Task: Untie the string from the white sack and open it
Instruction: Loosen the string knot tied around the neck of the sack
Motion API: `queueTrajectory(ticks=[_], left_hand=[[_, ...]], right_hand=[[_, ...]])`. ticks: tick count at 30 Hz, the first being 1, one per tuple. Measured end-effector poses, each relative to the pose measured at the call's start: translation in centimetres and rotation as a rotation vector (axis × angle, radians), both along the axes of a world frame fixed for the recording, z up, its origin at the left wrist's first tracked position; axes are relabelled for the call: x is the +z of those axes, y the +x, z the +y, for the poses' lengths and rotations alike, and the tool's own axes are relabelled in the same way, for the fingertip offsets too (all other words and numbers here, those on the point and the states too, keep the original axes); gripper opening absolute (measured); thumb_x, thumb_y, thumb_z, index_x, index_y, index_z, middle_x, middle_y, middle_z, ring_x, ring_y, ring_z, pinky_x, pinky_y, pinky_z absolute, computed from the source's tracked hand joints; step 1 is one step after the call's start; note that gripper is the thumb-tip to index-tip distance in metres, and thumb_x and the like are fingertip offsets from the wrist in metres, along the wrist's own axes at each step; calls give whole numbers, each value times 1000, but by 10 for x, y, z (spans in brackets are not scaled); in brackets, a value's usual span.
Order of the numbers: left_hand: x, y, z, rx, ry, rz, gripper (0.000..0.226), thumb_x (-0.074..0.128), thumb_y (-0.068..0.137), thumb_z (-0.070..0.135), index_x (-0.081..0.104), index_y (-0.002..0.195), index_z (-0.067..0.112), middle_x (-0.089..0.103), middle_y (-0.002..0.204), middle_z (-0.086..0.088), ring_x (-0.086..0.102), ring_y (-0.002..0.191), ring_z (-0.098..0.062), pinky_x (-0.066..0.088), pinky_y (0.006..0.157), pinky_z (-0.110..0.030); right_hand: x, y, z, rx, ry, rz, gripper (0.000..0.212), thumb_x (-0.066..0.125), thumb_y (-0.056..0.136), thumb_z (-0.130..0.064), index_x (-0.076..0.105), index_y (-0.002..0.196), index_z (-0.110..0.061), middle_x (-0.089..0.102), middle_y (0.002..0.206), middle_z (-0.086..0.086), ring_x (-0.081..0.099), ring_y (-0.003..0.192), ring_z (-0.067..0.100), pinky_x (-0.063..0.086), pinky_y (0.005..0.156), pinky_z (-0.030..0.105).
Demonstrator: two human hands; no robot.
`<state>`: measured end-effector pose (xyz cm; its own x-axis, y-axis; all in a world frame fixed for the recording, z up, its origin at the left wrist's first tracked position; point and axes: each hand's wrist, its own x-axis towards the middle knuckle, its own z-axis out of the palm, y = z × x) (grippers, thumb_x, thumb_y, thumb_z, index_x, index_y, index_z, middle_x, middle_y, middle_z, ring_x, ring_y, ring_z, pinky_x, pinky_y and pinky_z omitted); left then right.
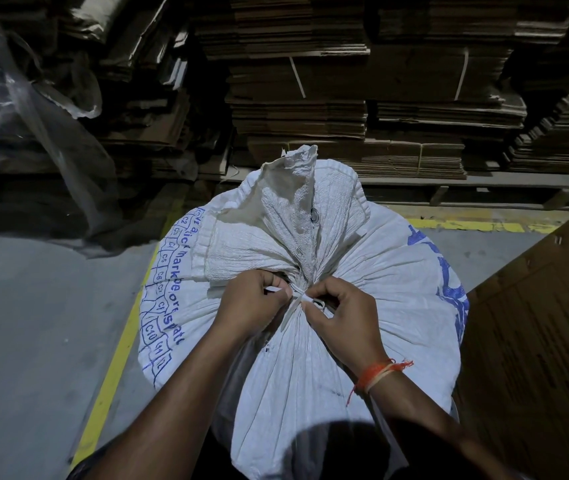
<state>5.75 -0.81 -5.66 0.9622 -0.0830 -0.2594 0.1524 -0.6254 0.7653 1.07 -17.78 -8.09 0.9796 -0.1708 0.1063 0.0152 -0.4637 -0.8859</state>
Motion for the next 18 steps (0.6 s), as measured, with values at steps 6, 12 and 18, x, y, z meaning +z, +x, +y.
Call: queueTrajectory(ticks=[6, 12, 18], left_hand=[[-1, 0, 0, -4, -19, 9, 10, 75, 88, 24, 80, 80, 20, 79, 73, 1, 67, 64, -7, 54, 71, -29], [-3, 0, -1, -23, -34, 5, 11, 75, 88, 24, 79, 78, 22, 71, 59, 7, 58, 47, 3, 45, 61, -22], [-6, 0, -3, -24, -71, 17, 12, 72, 80, 35, 77, 72, 28, 74, 62, 5, 63, 54, -5, 50, 66, -27]], right_hand=[[2, -1, 0, 7, -6, -5, 12, 82, 79, -15, 71, 79, -20, 72, 75, -6, 67, 74, 11, 56, 71, 31], [3, -1, 0, 3, 9, -2, 14, 82, 78, -11, 71, 79, -19, 72, 75, -5, 68, 75, 12, 57, 72, 31], [2, 0, 0, 2, 2, -6, 15, 83, 77, -11, 70, 77, -20, 71, 74, -6, 67, 72, 12, 56, 70, 31]])
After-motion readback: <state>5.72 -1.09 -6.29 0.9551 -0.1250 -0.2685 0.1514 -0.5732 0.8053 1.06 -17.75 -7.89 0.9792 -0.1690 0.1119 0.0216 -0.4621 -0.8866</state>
